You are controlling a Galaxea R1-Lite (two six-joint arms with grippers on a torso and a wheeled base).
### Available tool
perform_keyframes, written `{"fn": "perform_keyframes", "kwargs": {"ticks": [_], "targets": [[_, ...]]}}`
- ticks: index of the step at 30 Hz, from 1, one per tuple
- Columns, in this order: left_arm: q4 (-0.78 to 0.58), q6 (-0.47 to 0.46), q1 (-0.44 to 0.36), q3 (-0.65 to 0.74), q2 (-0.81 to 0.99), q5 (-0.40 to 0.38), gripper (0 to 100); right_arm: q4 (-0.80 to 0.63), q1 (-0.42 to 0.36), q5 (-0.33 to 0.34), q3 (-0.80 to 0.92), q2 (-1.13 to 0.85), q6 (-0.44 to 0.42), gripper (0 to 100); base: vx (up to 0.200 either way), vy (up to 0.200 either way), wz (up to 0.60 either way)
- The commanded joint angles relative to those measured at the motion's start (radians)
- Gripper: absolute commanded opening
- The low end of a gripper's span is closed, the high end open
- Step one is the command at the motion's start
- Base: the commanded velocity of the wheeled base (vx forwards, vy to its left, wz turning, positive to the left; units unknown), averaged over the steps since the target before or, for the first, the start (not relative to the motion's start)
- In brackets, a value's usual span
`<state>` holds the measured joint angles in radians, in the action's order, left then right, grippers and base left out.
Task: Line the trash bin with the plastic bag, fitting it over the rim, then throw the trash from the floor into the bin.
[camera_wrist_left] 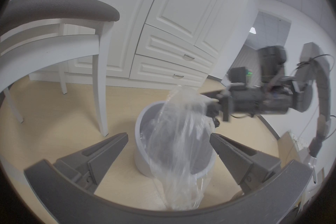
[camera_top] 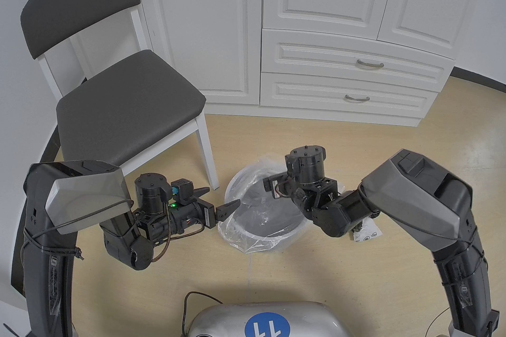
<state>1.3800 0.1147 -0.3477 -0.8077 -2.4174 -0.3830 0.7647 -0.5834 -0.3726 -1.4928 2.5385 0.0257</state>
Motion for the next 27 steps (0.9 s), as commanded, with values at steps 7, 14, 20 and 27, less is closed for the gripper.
{"fn": "perform_keyframes", "kwargs": {"ticks": [7, 14, 20, 27], "targets": [[-0.087, 0.0, -0.103, -0.048, 0.004, 0.148, 100, -0.042, -0.039, 0.04, 0.33, -0.268, -0.142, 100, 0.0, 0.0, 0.0], [-0.144, -0.003, -0.111, -0.061, -0.003, 0.151, 100, -0.038, 0.004, 0.043, 0.407, -0.259, -0.257, 100, 0.0, 0.0, 0.0], [-0.233, -0.009, -0.103, -0.125, -0.015, 0.245, 100, 0.027, 0.028, 0.04, 0.427, -0.179, -0.287, 100, 0.0, 0.0, 0.0], [-0.346, -0.001, -0.071, -0.209, -0.042, 0.274, 100, 0.088, 0.088, 0.037, 0.332, -0.041, -0.27, 100, 0.0, 0.0, 0.0]]}}
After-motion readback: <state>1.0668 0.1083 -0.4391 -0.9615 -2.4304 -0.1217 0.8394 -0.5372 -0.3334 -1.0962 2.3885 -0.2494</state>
